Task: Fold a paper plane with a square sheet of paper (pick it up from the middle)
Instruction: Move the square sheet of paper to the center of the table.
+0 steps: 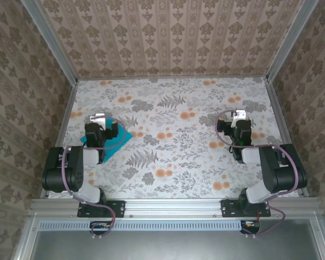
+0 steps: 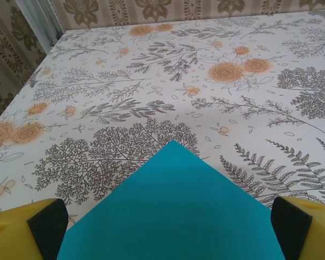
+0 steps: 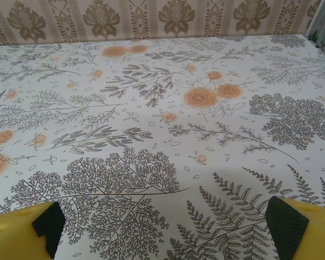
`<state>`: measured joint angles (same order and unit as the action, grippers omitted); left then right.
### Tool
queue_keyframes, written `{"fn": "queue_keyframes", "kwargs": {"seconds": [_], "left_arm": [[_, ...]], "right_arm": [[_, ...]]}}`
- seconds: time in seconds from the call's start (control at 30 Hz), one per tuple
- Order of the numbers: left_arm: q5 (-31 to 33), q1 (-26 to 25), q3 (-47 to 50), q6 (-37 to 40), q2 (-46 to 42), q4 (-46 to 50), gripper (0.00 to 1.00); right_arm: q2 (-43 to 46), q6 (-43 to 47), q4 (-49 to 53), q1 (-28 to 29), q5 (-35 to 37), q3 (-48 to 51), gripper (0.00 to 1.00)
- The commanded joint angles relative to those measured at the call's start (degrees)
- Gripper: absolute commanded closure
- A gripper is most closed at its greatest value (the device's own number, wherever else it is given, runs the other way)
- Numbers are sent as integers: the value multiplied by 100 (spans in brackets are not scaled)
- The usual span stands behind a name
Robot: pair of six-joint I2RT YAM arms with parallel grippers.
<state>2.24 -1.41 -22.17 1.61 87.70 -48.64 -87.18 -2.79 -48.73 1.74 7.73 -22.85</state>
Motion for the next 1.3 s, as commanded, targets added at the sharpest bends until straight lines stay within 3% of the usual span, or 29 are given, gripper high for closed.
{"fn": "queue_keyframes", "kwargs": {"seconds": [0.0, 0.67, 0.87, 1.07, 1.27], "left_arm": [[-150, 30, -130, 129, 15, 46, 0], [-130, 38, -107, 125, 13, 4, 0], [177, 44, 252, 3, -219, -490, 0], [700, 27, -121, -282, -1235, 1146, 0], [1104, -64, -1125, -1300, -2212, 4109, 0]], "right_arm": [[-35, -55, -141, -33, 122, 10, 0], [-36, -53, -152, -33, 115, 25, 0], [309, -64, 101, -33, 152, 20, 0], [1533, -327, 1861, -17, 462, -381, 0], [2240, -1637, 4800, 50, 364, -1675, 0]]}}
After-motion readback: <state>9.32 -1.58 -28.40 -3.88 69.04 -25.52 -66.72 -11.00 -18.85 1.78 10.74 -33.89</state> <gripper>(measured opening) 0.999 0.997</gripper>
